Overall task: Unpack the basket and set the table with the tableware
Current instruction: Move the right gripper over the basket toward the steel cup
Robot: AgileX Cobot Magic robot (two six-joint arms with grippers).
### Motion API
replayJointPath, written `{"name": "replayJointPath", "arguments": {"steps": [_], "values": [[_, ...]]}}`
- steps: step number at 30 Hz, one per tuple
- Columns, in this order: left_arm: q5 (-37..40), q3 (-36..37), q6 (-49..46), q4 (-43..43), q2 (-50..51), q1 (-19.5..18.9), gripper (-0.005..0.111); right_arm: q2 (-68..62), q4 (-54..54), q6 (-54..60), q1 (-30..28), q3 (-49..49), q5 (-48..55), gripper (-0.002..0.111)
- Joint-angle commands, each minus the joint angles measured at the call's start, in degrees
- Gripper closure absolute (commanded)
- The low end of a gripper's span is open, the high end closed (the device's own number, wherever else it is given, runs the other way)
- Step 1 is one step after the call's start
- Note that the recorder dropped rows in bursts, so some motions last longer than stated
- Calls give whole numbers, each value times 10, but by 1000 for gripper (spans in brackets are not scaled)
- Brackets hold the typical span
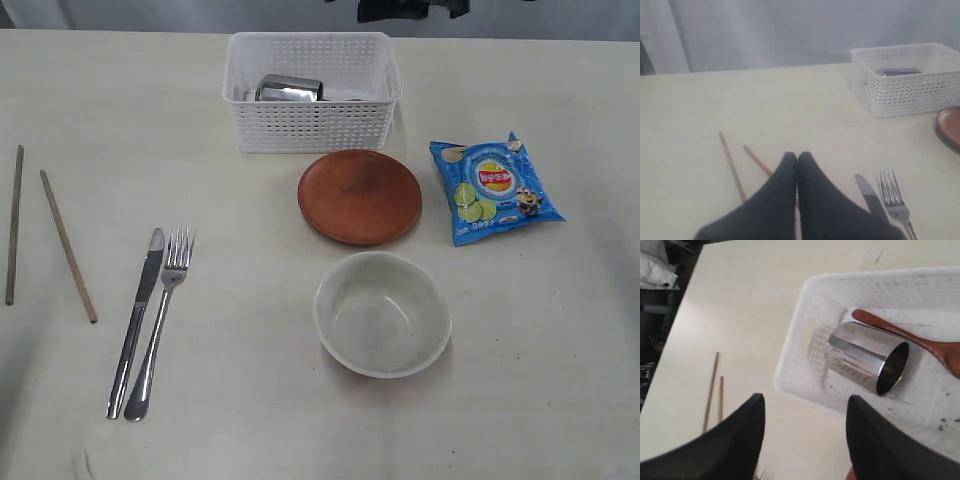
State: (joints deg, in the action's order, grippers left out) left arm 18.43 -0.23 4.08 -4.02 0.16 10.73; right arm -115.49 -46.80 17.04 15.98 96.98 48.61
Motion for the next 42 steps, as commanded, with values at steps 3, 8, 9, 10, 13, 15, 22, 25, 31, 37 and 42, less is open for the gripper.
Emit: {"name": "replayJointPath", "arguments": {"steps": [3,8,9,10,13,15,22,25,31,37,42], "values": [[-2,2,0,-1,-2,-1,107,-109,111,-106,35,120,31,59],[-2,2,0,-1,-2,-1,107,-162,113,-137,44,169,5,59],[-2,2,0,-1,-2,-1,107,-170,113,-146,44,175,3,59],[-2,2,0,-1,-2,-1,107,-179,113,-150,44,177,1,59],[-2,2,0,-1,-2,-1,107,-197,113,-158,44,177,-3,59],[-2,2,0,-1,-2,-1,107,-204,117,-158,44,177,-6,59],[-2,2,0,-1,-2,-1,107,-217,125,-158,53,177,-41,59],[-2,2,0,-1,-2,-1,107,-224,122,-158,62,177,-52,59],[-2,2,0,-1,-2,-1,107,-242,122,-170,64,177,-51,59],[-2,2,0,-1,-2,-1,107,-234,137,-170,63,177,-34,59],[-2,2,0,-1,-2,-1,107,-219,256,-226,53,177,9,59]]}}
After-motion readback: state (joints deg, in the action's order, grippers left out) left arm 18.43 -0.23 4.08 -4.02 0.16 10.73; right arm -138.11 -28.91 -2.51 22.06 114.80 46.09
